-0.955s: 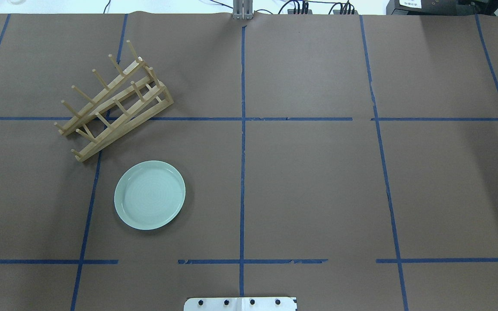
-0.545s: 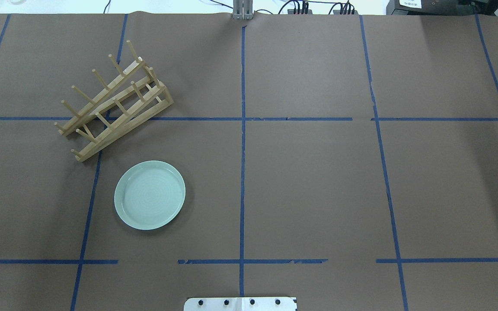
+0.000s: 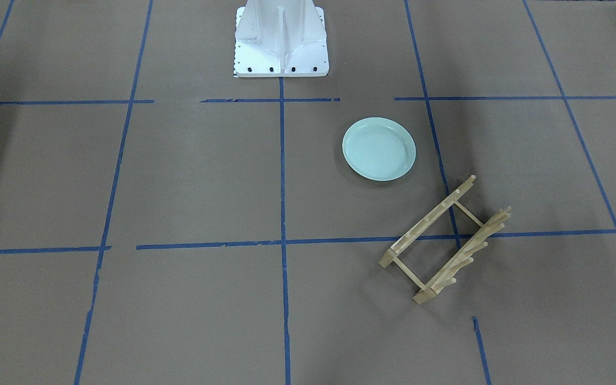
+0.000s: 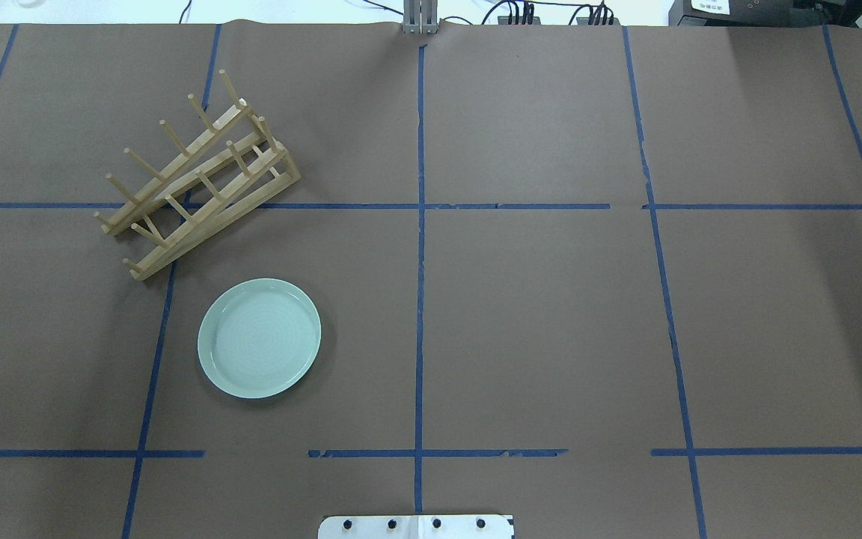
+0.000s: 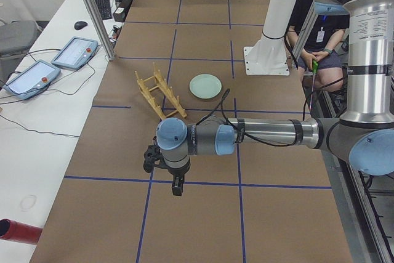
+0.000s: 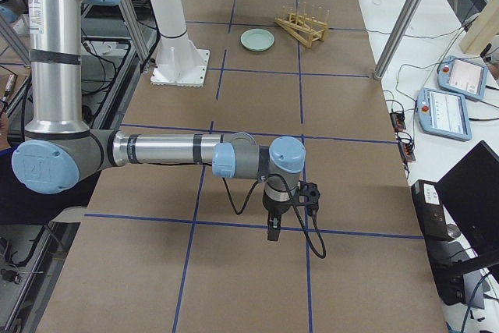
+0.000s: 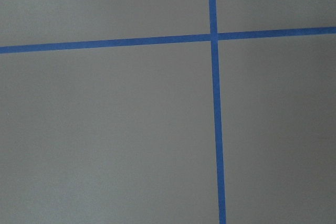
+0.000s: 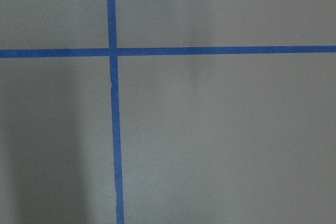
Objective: Place plate on table
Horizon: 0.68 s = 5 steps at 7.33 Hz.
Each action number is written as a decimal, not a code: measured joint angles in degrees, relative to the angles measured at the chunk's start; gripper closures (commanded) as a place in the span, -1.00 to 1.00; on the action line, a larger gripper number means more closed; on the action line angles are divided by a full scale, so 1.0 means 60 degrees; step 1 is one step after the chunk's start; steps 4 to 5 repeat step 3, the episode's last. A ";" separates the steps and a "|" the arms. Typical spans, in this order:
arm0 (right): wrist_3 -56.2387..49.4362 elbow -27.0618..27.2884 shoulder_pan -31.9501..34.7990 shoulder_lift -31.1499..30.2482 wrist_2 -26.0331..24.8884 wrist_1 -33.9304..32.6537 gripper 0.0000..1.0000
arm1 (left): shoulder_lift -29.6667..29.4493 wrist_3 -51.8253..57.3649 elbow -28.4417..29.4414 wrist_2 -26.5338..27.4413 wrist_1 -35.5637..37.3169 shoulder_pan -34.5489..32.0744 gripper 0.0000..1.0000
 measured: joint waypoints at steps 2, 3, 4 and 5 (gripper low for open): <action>-0.0008 0.0000 0.0001 0.0000 0.0000 -0.0008 -1.00 | 0.0000 -0.0001 0.0000 -0.0002 0.0006 0.0000 -1.00; -0.0009 0.0000 0.0001 0.0000 0.0000 -0.0005 -1.00 | 0.0000 0.0002 -0.0010 -0.0002 0.0004 0.0000 -1.00; -0.0009 0.0000 0.0001 0.0000 0.0000 -0.0005 -1.00 | 0.0000 0.0002 -0.0010 -0.0002 0.0004 0.0000 -1.00; -0.0009 0.0000 0.0001 0.0000 0.0000 -0.0005 -1.00 | 0.0000 0.0002 -0.0010 -0.0002 0.0004 0.0000 -1.00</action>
